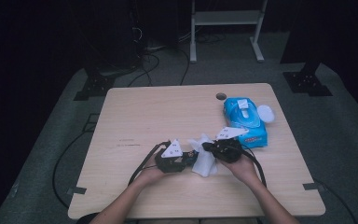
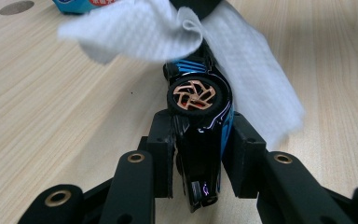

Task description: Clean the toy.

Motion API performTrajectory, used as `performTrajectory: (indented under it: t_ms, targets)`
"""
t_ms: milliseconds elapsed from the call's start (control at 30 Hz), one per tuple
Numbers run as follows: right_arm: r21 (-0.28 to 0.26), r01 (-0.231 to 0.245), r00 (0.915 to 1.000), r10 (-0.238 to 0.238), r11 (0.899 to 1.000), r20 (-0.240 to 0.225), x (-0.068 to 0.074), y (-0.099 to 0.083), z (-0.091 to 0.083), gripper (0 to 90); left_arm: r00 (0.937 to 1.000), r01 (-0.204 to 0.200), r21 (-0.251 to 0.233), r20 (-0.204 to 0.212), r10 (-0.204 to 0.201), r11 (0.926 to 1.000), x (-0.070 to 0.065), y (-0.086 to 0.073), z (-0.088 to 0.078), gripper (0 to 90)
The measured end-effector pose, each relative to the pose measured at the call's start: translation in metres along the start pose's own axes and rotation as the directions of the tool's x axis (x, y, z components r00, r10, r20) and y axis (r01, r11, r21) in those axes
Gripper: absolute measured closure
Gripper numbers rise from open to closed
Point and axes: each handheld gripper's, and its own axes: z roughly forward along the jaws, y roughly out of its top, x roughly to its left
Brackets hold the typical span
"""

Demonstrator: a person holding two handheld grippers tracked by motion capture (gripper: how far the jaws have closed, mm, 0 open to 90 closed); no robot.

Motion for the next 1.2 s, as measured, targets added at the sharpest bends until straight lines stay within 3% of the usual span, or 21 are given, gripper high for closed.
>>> performTrajectory:
  t_ms: [133,233,300,333,433,500,567,600,633,700,767,833,933,1000,1033,1100,1200]
  targets:
    - [0.001,-0.025,0.9997,0.025,1.000,0.001,0.001,0.000,0.000,88.4,1.0000,0.002,-0.003,0.000,-0.002,1.0000,-0.001,0.001,0.001,66.1]
    - [-0.009,-0.031,0.9981,0.031,0.999,-0.053,0.010,0.003,0.008,88.5,1.0000,-0.001,-0.002,-0.001,0.001,1.0000,-0.001,0.001,0.001,66.0]
    - [-0.024,-0.031,0.9917,0.028,0.999,-0.126,0.020,0.007,0.014,88.4,1.0000,0.001,-0.005,-0.001,-0.001,1.0000,-0.001,0.001,0.002,66.0]
    - [-0.020,-0.022,0.9899,0.019,1.000,-0.140,0.025,0.008,0.018,88.4,1.0000,-0.002,-0.002,-0.002,0.002,1.0000,-0.002,0.001,0.002,66.0]
    - [-0.011,0.046,0.9933,-0.047,0.999,-0.106,0.033,0.009,0.021,88.4,1.0000,-0.002,-0.001,-0.002,0.002,1.0000,-0.001,0.001,0.001,66.1]
    - [-0.008,0.058,0.9964,-0.058,0.998,-0.062,0.027,0.008,0.017,88.4,1.0000,-0.001,-0.006,0.001,0.001,1.0000,-0.002,0.001,0.001,66.6]
    - [-0.007,0.035,0.9991,-0.035,0.999,-0.022,0.018,0.005,0.010,88.4,1.0000,-0.007,-0.005,0.000,0.007,1.0000,-0.002,0.001,0.001,66.7]
    - [0.004,0.041,0.9989,-0.041,0.999,0.025,0.013,0.003,0.006,88.4,1.0000,-0.009,-0.006,0.000,0.009,0.9999,-0.002,0.001,0.001,66.7]
    - [-0.002,0.037,0.9987,-0.037,0.999,0.034,0.009,0.000,0.004,88.4,1.0000,-0.007,-0.009,0.002,0.007,0.9999,-0.002,0.001,0.001,66.9]
    - [-0.012,-0.004,0.9996,0.004,1.000,0.027,0.003,-0.002,0.001,88.4,1.0000,-0.003,-0.009,0.005,0.003,1.0000,-0.002,0.002,0.003,66.9]
    - [-0.011,-0.001,0.9992,0.002,1.000,0.041,0.006,-0.002,0.000,88.4,1.0000,-0.007,-0.007,0.004,0.007,0.9999,-0.002,0.003,0.004,66.8]
    - [-0.014,-0.009,0.9999,0.009,1.000,0.005,0.011,-0.001,0.004,88.4,1.0000,-0.003,-0.009,0.004,0.004,0.9999,-0.003,0.003,0.005,66.8]
    - [-0.014,0.033,0.9993,-0.034,0.999,-0.016,0.024,0.004,0.010,88.4,1.0000,-0.001,-0.010,0.008,0.001,1.0000,-0.001,0.002,0.003,66.9]
    - [-0.012,0.038,0.9990,-0.039,0.999,-0.023,0.024,0.005,0.011,88.4,0.9999,0.002,-0.010,0.012,-0.002,1.0000,-0.001,0.002,0.002,67.4]
    - [-0.012,0.048,0.9987,-0.048,0.999,-0.014,0.021,0.005,0.010,88.4,1.0000,-0.002,-0.009,0.010,0.002,1.0000,-0.002,0.002,0.002,67.5]
    - [0.005,0.057,0.9971,-0.057,0.998,0.051,0.014,0.002,0.003,88.4,0.9999,-0.013,-0.007,0.009,0.013,0.9999,-0.002,0.002,0.002,67.6]
    - [-0.003,0.027,0.9957,-0.027,1.000,0.088,0.000,-0.004,-0.007,88.4,0.9999,-0.005,-0.008,0.012,0.005,1.0000,-0.001,0.002,0.002,67.6]
